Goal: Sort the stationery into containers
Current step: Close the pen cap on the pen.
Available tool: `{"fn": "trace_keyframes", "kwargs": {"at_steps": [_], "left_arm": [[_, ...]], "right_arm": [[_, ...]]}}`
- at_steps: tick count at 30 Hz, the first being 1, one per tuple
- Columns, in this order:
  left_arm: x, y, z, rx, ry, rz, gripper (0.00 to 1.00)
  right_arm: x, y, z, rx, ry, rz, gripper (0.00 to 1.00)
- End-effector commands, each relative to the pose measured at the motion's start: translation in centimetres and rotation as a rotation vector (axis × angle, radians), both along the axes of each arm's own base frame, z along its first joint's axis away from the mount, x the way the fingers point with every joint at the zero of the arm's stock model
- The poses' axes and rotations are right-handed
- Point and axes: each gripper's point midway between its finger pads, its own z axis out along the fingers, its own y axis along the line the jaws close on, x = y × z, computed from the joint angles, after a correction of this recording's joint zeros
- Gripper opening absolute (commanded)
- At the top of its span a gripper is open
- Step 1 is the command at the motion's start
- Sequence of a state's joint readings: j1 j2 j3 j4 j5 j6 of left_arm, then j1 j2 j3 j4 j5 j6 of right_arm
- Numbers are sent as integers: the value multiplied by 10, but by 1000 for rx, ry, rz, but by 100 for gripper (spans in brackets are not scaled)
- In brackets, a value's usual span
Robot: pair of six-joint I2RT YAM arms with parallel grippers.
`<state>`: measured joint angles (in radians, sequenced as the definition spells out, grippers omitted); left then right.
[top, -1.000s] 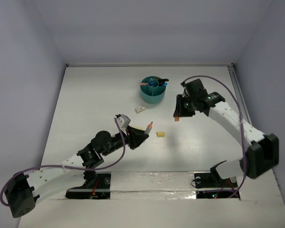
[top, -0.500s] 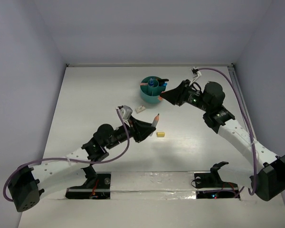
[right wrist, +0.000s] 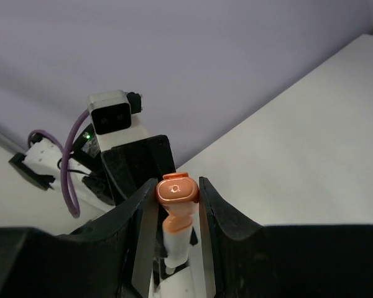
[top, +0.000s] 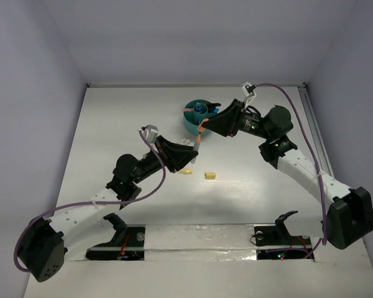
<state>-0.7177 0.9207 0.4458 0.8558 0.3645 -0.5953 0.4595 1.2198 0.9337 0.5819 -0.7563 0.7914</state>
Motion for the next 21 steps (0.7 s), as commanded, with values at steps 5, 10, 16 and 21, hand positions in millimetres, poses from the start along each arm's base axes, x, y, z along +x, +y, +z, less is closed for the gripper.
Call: {"fn": "trace_keyframes", "kwargs": {"at_steps": [5, 10, 16, 21], "left_arm": [[-44, 3, 31, -145, -120, -212, 0], [-41, 6, 28, -148, -104, -206, 0], [-36, 3, 22, -123, -79, -196, 0], [-30, 2, 17, -103, -65, -185, 0]], "right_arm": [[-22, 15, 16, 62, -66, 238, 17], [-24, 16, 17, 74, -73, 266, 17], [-25, 12, 19, 70, -82, 253, 17], [-26, 12, 20, 52, -75, 257, 18]]}}
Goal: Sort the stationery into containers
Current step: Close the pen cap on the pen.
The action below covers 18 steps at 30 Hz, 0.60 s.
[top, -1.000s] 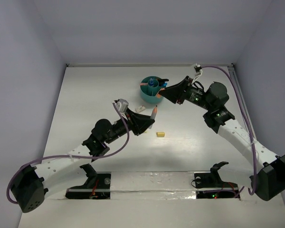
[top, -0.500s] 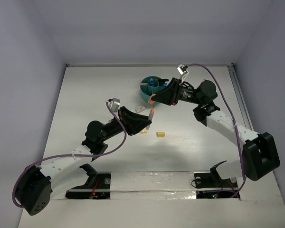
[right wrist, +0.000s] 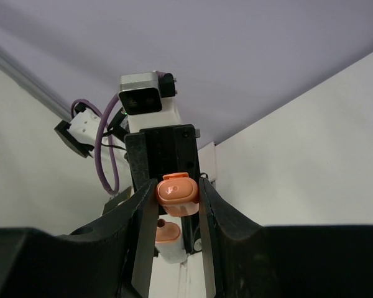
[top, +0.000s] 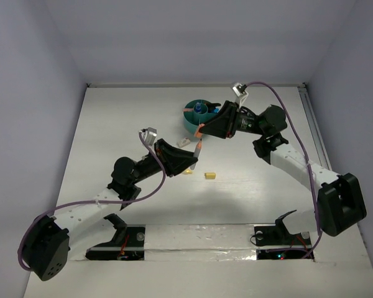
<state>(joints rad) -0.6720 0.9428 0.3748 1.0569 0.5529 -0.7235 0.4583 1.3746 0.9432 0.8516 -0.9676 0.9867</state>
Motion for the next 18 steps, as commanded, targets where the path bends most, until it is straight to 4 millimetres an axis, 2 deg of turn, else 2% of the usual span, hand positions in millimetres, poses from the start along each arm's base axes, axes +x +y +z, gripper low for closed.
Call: {"fn": "trace_keyframes", "kwargs": {"at_steps": [1, 6, 18], "left_arm": [[-3, 2, 16, -32, -59, -13, 0], [0, 4, 14, -30, -56, 2, 0], [-6, 7, 20, -51, -76, -8, 0]], "right_arm": [[-12, -5, 32, 36, -114, 16, 18], [-16, -7, 36, 35, -133, 13, 18], [-15, -7, 28, 7, -121, 9, 18]]}}
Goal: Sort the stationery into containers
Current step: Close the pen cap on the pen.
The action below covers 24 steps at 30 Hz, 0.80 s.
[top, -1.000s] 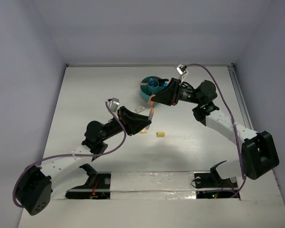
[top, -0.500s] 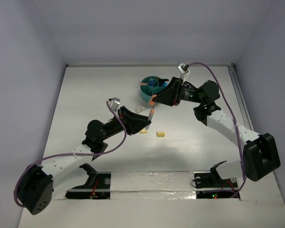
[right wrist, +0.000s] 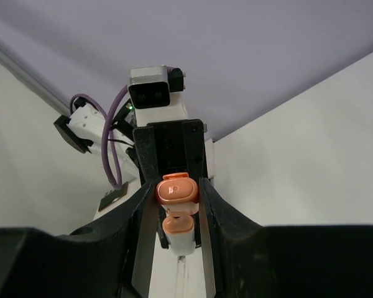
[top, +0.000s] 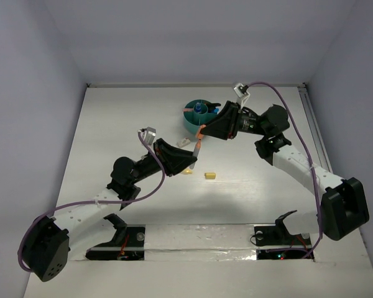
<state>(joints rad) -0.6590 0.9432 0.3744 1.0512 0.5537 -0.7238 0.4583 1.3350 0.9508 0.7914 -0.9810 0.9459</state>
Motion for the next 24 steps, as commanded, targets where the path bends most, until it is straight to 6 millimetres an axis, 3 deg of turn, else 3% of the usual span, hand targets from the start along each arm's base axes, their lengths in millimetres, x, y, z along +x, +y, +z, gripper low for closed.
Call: {"fn": "trace_keyframes", "kwargs": {"at_steps": [1, 24], "left_arm": [[-10, 5, 20, -54, -79, -21, 0], [-5, 6, 16, -58, -64, -21, 0]], "right_arm": [[-8, -4, 21, 17, -86, 8, 18], [-20, -3, 5, -27, -79, 96, 18]]}}
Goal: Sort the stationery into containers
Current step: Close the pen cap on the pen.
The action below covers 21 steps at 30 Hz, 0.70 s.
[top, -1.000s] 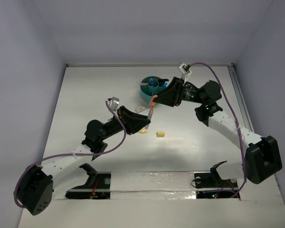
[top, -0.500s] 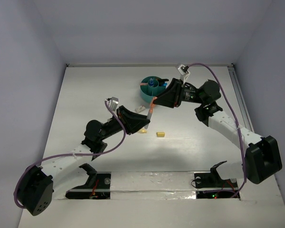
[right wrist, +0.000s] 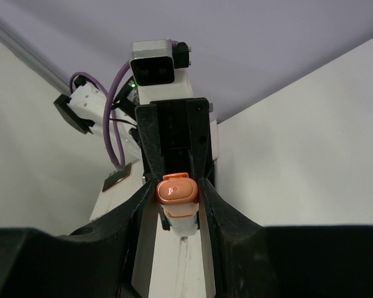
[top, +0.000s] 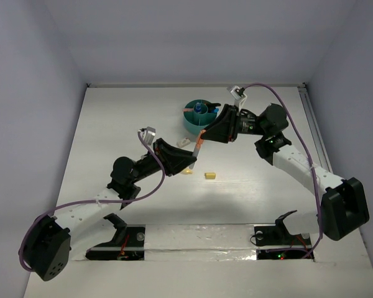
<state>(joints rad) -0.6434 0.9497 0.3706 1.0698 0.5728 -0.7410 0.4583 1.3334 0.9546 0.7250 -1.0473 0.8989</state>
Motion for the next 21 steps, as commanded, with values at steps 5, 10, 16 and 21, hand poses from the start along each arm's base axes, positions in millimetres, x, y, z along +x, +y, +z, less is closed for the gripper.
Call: {"fn": "trace_keyframes", "kwargs": {"at_steps": [5, 10, 16, 21], "left_arm": [[-4, 4, 17, -58, -64, -18, 0], [-5, 4, 19, -67, -65, -22, 0], [-4, 4, 20, -75, -67, -31, 0], [-3, 3, 19, -74, -64, -33, 0]], "right_arm": [[-16, -1, 11, 25, -59, 82, 17], [-18, 2, 4, 9, -44, 91, 17], [-14, 3, -4, -9, -27, 77, 17], [-15, 5, -5, -14, -30, 81, 17]]}}
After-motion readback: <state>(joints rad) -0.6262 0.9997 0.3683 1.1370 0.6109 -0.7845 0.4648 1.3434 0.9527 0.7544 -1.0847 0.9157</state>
